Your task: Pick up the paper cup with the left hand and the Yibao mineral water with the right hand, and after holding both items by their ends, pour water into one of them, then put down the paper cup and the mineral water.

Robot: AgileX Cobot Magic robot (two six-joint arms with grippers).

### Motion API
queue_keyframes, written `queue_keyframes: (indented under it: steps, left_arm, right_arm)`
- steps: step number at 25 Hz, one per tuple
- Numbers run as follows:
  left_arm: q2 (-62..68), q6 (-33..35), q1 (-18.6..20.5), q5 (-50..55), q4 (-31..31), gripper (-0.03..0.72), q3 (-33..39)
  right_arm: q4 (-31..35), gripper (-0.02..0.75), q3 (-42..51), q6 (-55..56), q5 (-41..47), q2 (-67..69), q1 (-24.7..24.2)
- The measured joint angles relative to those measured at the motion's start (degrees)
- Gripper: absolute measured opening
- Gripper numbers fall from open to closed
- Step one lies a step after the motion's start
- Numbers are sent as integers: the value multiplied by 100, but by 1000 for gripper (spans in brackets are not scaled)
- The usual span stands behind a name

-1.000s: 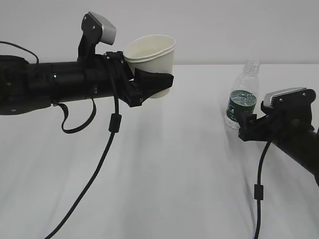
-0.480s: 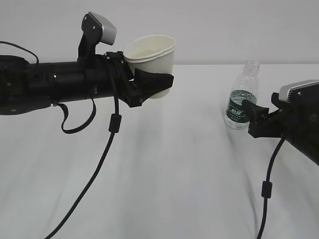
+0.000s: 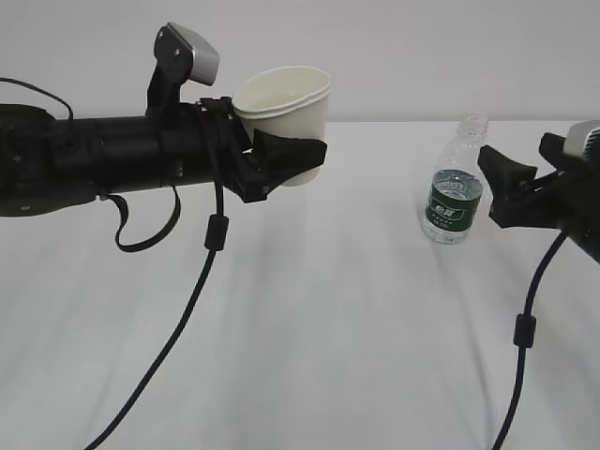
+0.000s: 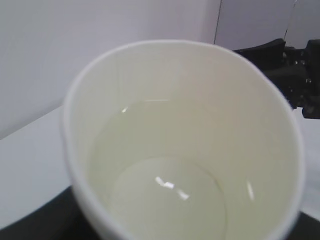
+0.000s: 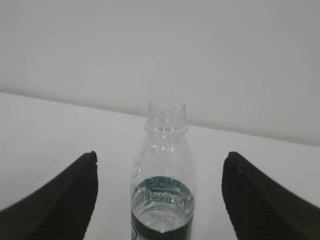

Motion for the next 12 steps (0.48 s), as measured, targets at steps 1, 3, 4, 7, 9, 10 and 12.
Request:
queue_keyframes:
  steps: [1, 3, 4, 7, 9, 10, 12]
  left_arm:
    - [0, 0, 0, 0, 2, 447, 0]
    - [0, 0, 0, 0, 12, 447, 0]
    - [0, 0, 0, 0, 12, 447, 0]
    - [0, 0, 0, 0, 12, 447, 0]
    - [0, -10, 0, 0, 37, 447, 0]
    - [0, -10, 0, 0, 48, 447, 0]
    - [0, -10, 0, 0, 56, 447, 0]
  right_arm:
    - [0, 585, 0, -11, 38, -94, 0]
    - [33, 585, 0, -32, 182, -255, 0]
    - [47, 585, 0, -36, 276, -355, 0]
    - [94, 585, 2, -58, 568, -639, 0]
    - [106, 585, 15, -58, 778, -866, 0]
    - [118, 585, 25, -58, 848, -939, 0]
    - [151, 585, 25, -69, 1132, -1177, 0]
